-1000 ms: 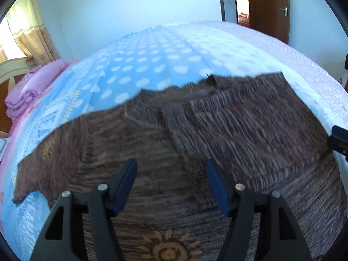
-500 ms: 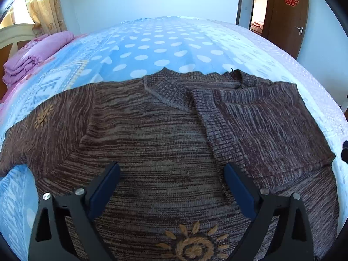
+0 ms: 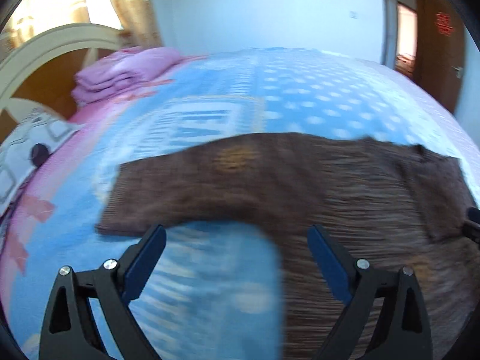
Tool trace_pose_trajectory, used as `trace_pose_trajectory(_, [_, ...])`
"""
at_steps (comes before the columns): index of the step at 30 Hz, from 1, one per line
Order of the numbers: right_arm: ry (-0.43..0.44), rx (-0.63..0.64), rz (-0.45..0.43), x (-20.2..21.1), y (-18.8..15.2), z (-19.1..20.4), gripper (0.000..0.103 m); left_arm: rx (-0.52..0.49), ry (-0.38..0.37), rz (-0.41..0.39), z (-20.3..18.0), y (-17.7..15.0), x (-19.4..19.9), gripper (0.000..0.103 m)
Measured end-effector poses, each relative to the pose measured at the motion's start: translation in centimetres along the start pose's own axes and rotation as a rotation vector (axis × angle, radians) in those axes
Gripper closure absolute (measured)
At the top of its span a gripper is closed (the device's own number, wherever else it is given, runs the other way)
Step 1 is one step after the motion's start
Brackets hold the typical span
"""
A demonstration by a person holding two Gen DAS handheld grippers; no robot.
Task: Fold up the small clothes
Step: 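Reach the left tool to the other sleeve cuff and grasp it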
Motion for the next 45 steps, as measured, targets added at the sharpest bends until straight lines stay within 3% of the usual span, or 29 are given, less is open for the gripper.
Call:
trace_pose_trajectory(2, [0.08, -0.028, 0.073, -2.3, -0.8, 1.6, 0.065, 0.05, 0.068, 0.01, 3.6, 0.2, -1.2, 0.005])
trace_pose_trajectory(4, [0.044, 0.054, 0.04, -2.8, -0.8, 3.2, 0.055, 0.106, 0.122, 0.013, 7.1, 0.1, -2.1, 0.005])
trace_pose_trajectory(8, [0.048, 0.022, 0.031, -1.6, -0.8, 3.1, 0.054, 0.208, 0.163, 0.053, 12.1, -1.3, -3.3, 0.005])
trace_pose_trajectory(12, [-0.025, 0.041, -0.019, 1.4, -1.7, 1.9, 0.054, 0.271, 0.159, 0.078, 13.9, -2.2, -4.0, 0.005])
trace_pose_trajectory(16, [-0.043, 0.061, -0.036, 3.1, -3.2, 1.7, 0.048, 0.384, 0.099, 0.101, 14.8, -2.4, -4.6, 0.005])
trace_pose_trajectory(20, [-0.061, 0.094, -0.044, 3.9, -4.5, 1.9, 0.047, 0.438, 0.084, 0.102, 14.8, -1.8, -5.1, 0.005])
trace_pose_trajectory(27, [-0.033, 0.065, -0.053, 3.9, -5.9, 2.2, 0.046, 0.472, 0.132, 0.186, 15.1, -2.3, -8.5, 0.008])
trace_pose_trajectory(29, [-0.03, 0.054, -0.057, 3.9, -5.8, 2.0, 0.046, 0.435, 0.146, 0.162, 14.6, -1.8, -8.7, 0.024])
trace_pose_trajectory(31, [-0.028, 0.047, -0.062, 4.0, -5.8, 1.9, 0.046, 0.418, 0.071, 0.145, 13.4, -0.8, -8.4, 0.093])
trace_pose_trajectory(33, [-0.026, 0.042, -0.068, 4.1, -5.7, 1.8, 0.046, 0.431, 0.013, 0.157, 12.6, -0.1, -7.9, 0.091])
trace_pose_trajectory(45, [-0.035, -0.013, -0.133, 6.7, -4.7, 0.2, 0.046, 0.385, -0.058, 0.02, 9.3, 6.4, -1.7, 0.092])
Point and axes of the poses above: each gripper's, at about its wrist camera, not at the fingertips, and x roughly against the way its jaws point, z to its left, y to its top, the point moved 10 cm from there along -x, roughly the way its jaws point, and after that the axes turned 4 degrees about x, right-handed, at the moved point
